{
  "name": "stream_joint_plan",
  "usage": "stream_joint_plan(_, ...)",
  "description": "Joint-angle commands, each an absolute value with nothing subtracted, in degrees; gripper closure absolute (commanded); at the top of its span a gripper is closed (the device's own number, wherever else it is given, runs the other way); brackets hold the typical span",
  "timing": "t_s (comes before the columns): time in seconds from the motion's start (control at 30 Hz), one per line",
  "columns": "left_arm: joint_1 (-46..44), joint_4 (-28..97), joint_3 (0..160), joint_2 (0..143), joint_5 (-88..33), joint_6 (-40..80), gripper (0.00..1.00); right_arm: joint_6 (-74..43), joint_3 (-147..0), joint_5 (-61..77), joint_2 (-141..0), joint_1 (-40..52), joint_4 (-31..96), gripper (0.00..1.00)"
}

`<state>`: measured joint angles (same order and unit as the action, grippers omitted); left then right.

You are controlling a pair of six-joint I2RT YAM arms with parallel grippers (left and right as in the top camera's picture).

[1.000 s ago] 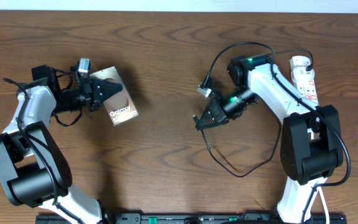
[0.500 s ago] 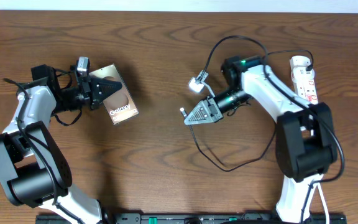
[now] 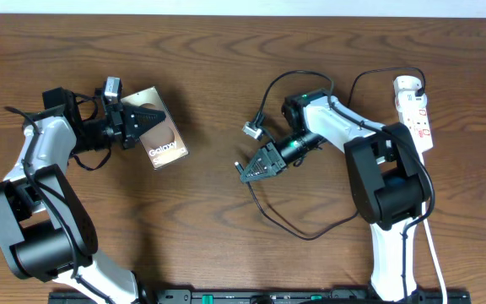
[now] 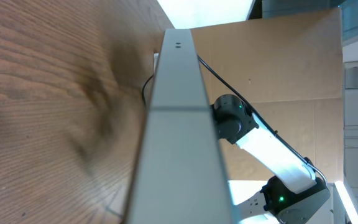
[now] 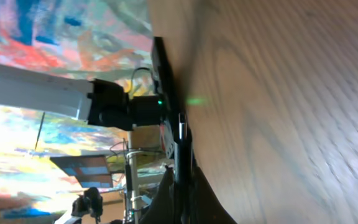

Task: Plug charger to phone and switch on socket

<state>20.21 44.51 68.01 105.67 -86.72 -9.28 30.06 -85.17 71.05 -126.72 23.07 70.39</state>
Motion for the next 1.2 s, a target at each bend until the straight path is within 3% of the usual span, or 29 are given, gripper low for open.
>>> stream_joint_plan(0.0,20.47,44.47,68.47,105.32,-90.02,-10.28,0.93,25.78,-85.49,68.97,-126.37,22.52,70.02,0.99)
stream_joint_plan(0.13,20.47,44.25,68.47,105.32,-90.00,-10.28,0.93,29.34,-85.49,73.06,-126.37,22.39,70.26,0.99)
stream_joint_plan(0.4,20.47,42.89,68.47,105.32,-90.04,-10.26,0.92,62.74,-85.49,88.27,-126.37,27.53,80.55,0.99)
stream_joint_plan(0.67,20.45,40.16,68.47,105.32,-90.04,-10.24,0.93,62.50,-85.52,89.56,-126.37,35.42,73.47,0.99)
stream_joint_plan(0.93,20.45,38.22,68.47,105.32,-90.04,-10.26,0.93,47.72,-85.52,89.56,-126.37,35.94,59.46,0.99)
stream_joint_plan(1.17,20.45,37.54,68.47,105.32,-90.04,-10.26,0.93,15.16,-85.52,89.52,-126.37,34.85,28.80,0.99)
